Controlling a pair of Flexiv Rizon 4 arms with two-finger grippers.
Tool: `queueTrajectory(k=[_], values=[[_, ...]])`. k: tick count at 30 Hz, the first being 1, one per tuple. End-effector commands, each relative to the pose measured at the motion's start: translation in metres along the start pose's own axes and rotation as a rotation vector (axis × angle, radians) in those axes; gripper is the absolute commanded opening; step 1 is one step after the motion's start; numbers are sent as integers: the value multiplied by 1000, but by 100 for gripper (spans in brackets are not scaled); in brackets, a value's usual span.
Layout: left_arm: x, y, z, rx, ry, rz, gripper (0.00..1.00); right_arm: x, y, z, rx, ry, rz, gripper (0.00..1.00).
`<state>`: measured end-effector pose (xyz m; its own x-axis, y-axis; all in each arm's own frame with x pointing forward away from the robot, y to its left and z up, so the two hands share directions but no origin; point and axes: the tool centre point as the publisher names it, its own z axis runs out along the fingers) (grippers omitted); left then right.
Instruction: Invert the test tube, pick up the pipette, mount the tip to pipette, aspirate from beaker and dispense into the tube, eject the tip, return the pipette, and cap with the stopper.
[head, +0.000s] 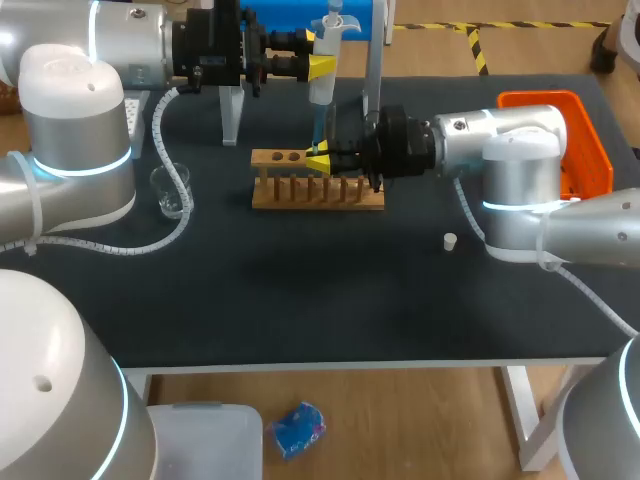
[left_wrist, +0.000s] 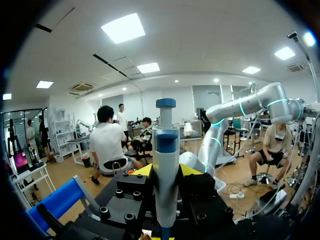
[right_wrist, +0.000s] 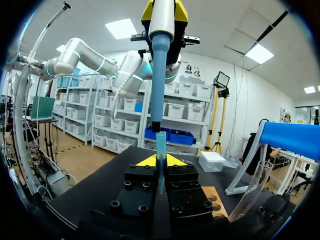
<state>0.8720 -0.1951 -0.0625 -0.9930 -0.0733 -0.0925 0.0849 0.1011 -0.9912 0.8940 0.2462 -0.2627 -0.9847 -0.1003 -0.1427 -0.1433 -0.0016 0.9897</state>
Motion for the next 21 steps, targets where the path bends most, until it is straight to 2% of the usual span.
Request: queueTrajectory(k=[1, 21], values=[[1, 1, 0, 0, -1, 0, 0, 0, 1, -1, -3, 2, -2, 0], [1, 1, 0, 0, -1, 0, 0, 5, 3, 0, -1, 29, -28, 0]])
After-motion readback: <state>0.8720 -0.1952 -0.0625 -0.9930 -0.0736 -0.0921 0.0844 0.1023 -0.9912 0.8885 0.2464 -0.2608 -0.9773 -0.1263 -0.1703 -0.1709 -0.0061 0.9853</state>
